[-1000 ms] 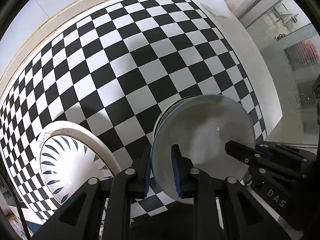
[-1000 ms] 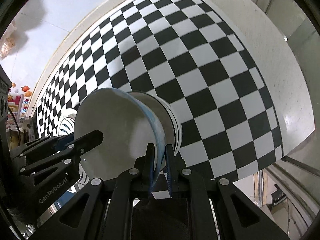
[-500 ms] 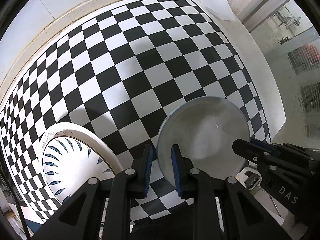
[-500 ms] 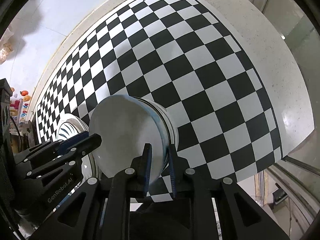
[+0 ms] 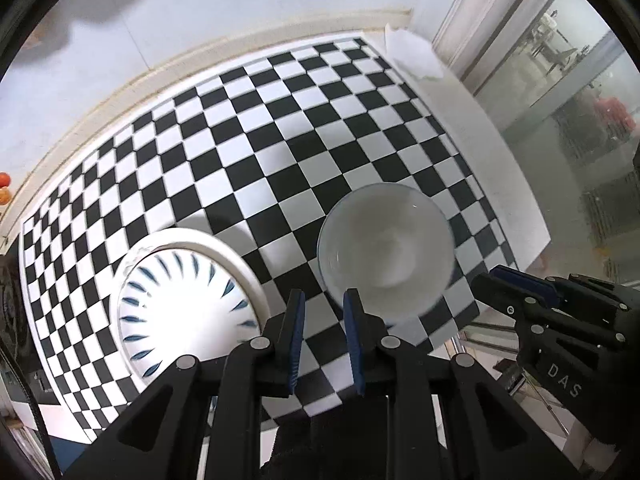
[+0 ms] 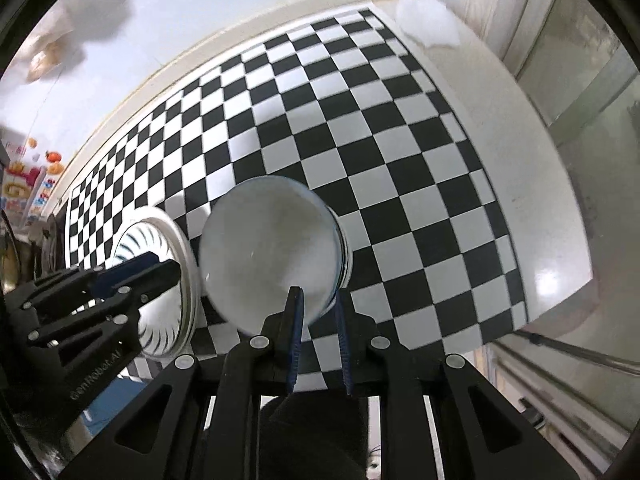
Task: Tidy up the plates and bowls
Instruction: 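Open both tools and lift them off the bowl stack, then grasp the rim of the bowl stack with both tools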
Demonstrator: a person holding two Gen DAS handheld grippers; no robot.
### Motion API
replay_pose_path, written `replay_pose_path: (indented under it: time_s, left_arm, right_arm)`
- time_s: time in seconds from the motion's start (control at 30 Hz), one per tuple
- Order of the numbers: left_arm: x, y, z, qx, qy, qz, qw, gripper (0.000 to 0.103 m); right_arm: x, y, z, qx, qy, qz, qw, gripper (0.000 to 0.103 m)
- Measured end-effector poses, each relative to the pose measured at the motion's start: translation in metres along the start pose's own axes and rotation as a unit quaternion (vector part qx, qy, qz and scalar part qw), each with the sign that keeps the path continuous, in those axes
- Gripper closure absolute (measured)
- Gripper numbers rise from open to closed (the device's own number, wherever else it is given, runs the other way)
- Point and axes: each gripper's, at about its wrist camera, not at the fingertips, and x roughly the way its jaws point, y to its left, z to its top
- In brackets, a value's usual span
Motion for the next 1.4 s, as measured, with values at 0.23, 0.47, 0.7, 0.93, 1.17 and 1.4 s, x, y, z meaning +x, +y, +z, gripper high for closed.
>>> replay_pose_path:
  time_s: [0.23, 0.47, 0.7, 0.93, 1.17, 1.4]
  left_arm:
    - [-0.052, 0.0, -0.033, -0.001, -0.063, 0.024, 0.9977, 0.076]
    - [-0.091, -0.006, -0.055, 0.009, -0.113, 0.026, 0.9932, 0.034]
    - [-0.123, -0.013, -0.068, 0.004, -0.149, 0.019, 0.9887, 0.032]
    - [-0.134, -0.015, -0.071, 0.0, -0.159, 0.018, 0.9871, 0.032]
    - [-0.117, -0.008, -0.057, -0.009, -0.145, 0.022, 0.9891, 0.032]
    - [-0.076, 0.008, -0.031, -0.023, -0.101, 0.008, 0.9946, 0.032]
  right_arm:
    - [-0.052, 0.016, -0.039, -0.018, -0.042, 0.005, 0.999, 0.042]
    - [-0.098, 0.024, -0.07, -0.02, -0.092, -0.006, 0.996, 0.02]
    - [-0.142, 0.024, -0.091, -0.015, -0.139, -0.012, 0.99, 0.017]
    - [-0.169, 0.026, -0.099, -0.018, -0.164, -0.011, 0.986, 0.016]
    - [-0.161, 0.022, -0.088, -0.011, -0.16, -0.013, 0.987, 0.013]
    - [-0.125, 0.005, -0.064, 0.02, -0.14, 0.004, 0.99, 0.011]
